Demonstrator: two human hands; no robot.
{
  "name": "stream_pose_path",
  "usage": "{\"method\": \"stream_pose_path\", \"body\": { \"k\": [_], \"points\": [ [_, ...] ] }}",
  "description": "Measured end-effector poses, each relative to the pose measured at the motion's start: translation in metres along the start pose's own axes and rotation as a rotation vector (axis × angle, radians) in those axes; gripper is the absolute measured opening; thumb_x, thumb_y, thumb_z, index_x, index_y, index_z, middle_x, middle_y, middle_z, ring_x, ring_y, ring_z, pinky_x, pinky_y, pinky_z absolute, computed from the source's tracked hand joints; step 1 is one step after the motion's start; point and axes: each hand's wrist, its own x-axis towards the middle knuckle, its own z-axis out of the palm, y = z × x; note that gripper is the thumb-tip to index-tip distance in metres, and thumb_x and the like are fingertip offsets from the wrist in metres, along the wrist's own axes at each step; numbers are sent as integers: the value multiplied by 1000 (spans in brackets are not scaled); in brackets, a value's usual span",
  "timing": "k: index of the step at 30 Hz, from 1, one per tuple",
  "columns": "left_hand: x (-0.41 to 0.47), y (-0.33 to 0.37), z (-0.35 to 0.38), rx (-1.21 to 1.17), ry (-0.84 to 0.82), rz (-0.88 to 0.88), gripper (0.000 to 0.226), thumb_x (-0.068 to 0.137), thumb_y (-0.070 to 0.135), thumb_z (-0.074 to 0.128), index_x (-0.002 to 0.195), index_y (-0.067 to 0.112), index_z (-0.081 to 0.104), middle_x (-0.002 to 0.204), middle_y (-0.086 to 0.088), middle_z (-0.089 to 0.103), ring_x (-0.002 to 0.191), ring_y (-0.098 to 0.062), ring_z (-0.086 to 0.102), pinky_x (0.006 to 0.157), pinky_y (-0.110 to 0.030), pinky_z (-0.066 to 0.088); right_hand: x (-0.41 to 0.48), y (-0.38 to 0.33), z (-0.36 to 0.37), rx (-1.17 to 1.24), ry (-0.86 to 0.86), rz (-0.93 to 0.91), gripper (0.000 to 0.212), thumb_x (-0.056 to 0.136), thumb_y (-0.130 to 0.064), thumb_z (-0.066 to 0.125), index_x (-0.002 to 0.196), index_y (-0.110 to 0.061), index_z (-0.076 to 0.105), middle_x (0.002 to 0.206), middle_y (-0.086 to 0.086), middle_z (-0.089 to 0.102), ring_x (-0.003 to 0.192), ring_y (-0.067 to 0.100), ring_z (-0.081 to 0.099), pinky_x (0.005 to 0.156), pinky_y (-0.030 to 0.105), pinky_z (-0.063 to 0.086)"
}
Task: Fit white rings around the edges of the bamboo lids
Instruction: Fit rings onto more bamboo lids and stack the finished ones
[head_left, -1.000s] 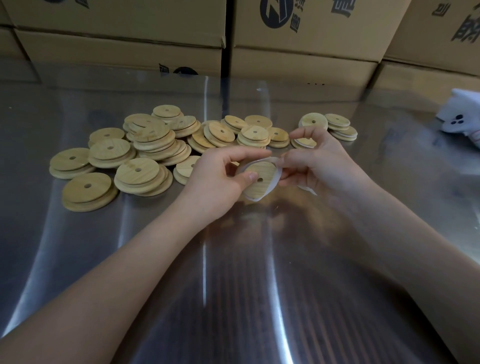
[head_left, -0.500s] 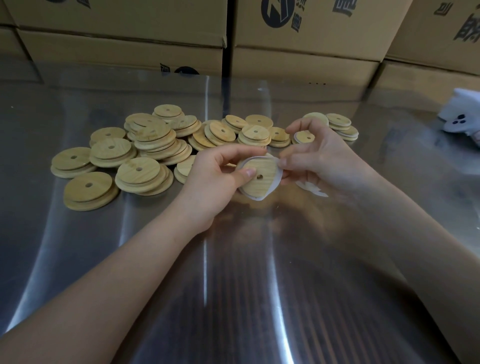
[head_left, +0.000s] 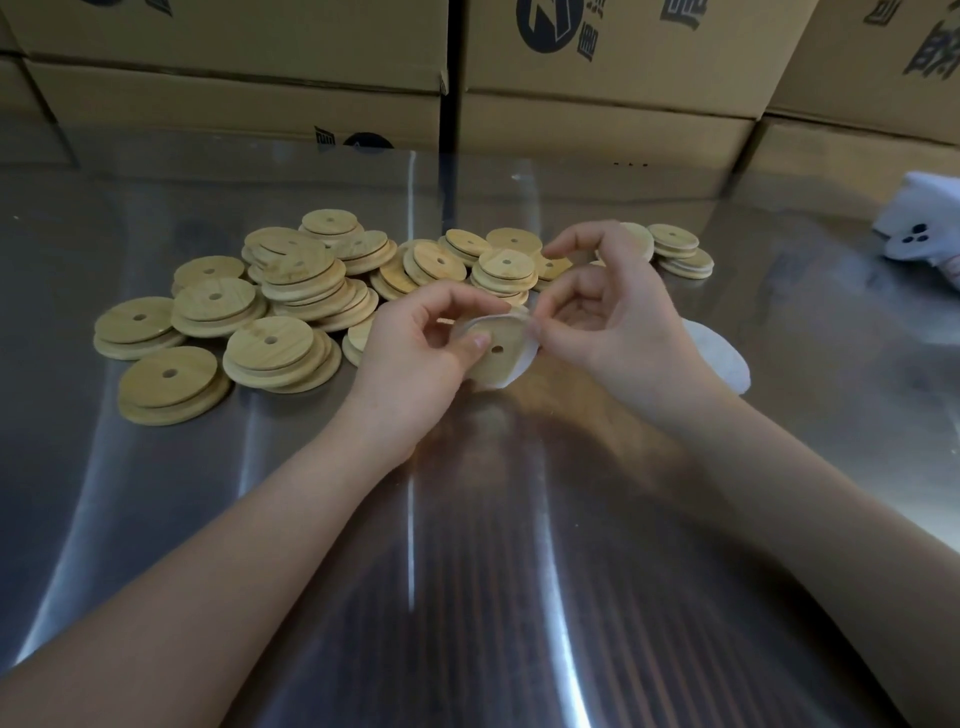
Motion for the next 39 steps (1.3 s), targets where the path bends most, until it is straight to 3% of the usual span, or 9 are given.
{"method": "stream_pose_path", "body": {
  "k": [5,7,11,18,23,27,33,37,39],
  "points": [
    [-3,9,2,234,20,239,35,84,-7,65,91,27,64,93,14,65,93,0,61,84,-14,48,0,-1,0,51,68,-37,45,78,8,66,105,-20,44,71,6,64,64,24,56,63,29,47],
    [-3,10,4,242,29,273,34,82,-8,65,93,24,62,92,14,63,92,-1,60,82,-16,48,1,-2,-2,96,90,-19,45,77,7,66,103,-21,43,70,1,64,64,19,57,64,28,49],
    [-4,11,3,292,37,318,37,81,-7,67,104,21,60,98,12,62,95,-9,61,85,-35,53,1,-5,-3,177,87,9,43,73,1,65,101,-21,42,69,0,64,70,20,57,79,53,52],
    [-3,12,2,463,93,498,37,78,-9,68,108,11,67,103,5,65,99,-6,61,88,-20,50,2,-6,-10,243,17,-40,41,75,6,61,98,-18,37,70,2,59,74,21,52,75,40,44],
    [-3,13,0,490,119,530,37,77,-10,68,108,10,68,101,11,60,98,-1,56,86,-16,49,3,-6,-13,257,-31,-60,42,76,12,58,95,-18,36,70,2,59,78,28,51,76,55,44],
    [-3,15,0,524,109,553,37,78,-10,70,108,10,68,102,10,60,100,-1,56,87,-13,48,4,-5,-17,259,-46,-58,42,77,13,58,94,-19,36,70,-1,60,77,27,51,76,43,41],
    [-4,14,-1,550,79,599,36,78,-11,69,108,7,70,99,4,62,97,-7,58,86,-19,50,5,-4,-16,240,-16,-24,40,75,7,61,93,-20,38,69,-3,61,74,23,52,74,36,42],
    [-6,13,0,482,96,549,36,79,-11,68,110,8,70,101,5,62,98,-4,57,87,-11,45,4,-6,-15,188,-13,-48,40,76,7,62,93,-19,37,72,-1,60,73,22,51,71,33,45],
    [-6,12,1,417,87,498,36,81,-8,68,112,12,68,104,4,64,101,-6,60,89,-16,48,3,-5,-13,171,-17,-60,40,77,9,61,93,-18,38,74,3,58,73,22,51,70,32,46]
  ]
}}
